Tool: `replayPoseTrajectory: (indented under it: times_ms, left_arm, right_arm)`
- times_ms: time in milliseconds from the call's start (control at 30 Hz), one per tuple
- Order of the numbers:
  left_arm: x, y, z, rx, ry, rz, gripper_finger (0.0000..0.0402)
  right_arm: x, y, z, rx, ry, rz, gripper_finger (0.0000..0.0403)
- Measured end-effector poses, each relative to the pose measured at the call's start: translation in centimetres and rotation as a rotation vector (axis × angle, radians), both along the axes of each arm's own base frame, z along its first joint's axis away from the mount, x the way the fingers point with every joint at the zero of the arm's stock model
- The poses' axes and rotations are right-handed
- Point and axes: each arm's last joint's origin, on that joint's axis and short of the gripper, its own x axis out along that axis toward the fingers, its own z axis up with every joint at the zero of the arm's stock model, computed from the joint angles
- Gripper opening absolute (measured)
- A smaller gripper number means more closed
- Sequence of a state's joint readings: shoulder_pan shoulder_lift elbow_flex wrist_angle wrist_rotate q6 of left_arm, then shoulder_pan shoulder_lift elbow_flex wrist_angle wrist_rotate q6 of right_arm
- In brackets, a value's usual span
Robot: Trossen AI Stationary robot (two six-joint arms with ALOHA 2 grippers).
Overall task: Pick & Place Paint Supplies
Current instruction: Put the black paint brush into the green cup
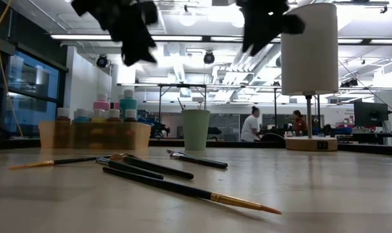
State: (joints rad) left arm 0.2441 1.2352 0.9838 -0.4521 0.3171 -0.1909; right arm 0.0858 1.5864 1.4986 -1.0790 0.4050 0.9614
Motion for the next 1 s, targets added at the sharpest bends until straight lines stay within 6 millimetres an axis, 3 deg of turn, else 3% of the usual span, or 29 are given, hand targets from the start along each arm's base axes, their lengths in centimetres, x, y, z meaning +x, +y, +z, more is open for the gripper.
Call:
replayPoseTrajectory:
  times_ms: [233,533,733,1000]
  left_arm:
    - [2.6,0.8,-3.8,-0.301,0.180,0.287,0.0200]
    - [4.0,1.6,-6.2,-0.465,0.252,0.614,0.0200]
    - [4.7,1.9,-7.8,-0.492,0.296,0.720,0.0200]
    - [6.4,2.4,-10.0,-0.551,0.277,0.798,0.0200]
  right_arm:
    - [-3.9,1.0,2.1,-0.082,0.005,-0.064,0.0104]
    - [-9.4,2.0,1.4,-0.052,-0.057,-0.100,0.0102]
    - [-11.1,2.5,1.0,-0.039,-0.074,-0.078,0.0101]
    - [-11.5,2.5,0.8,-0.069,-0.037,-0.025,0.0099]
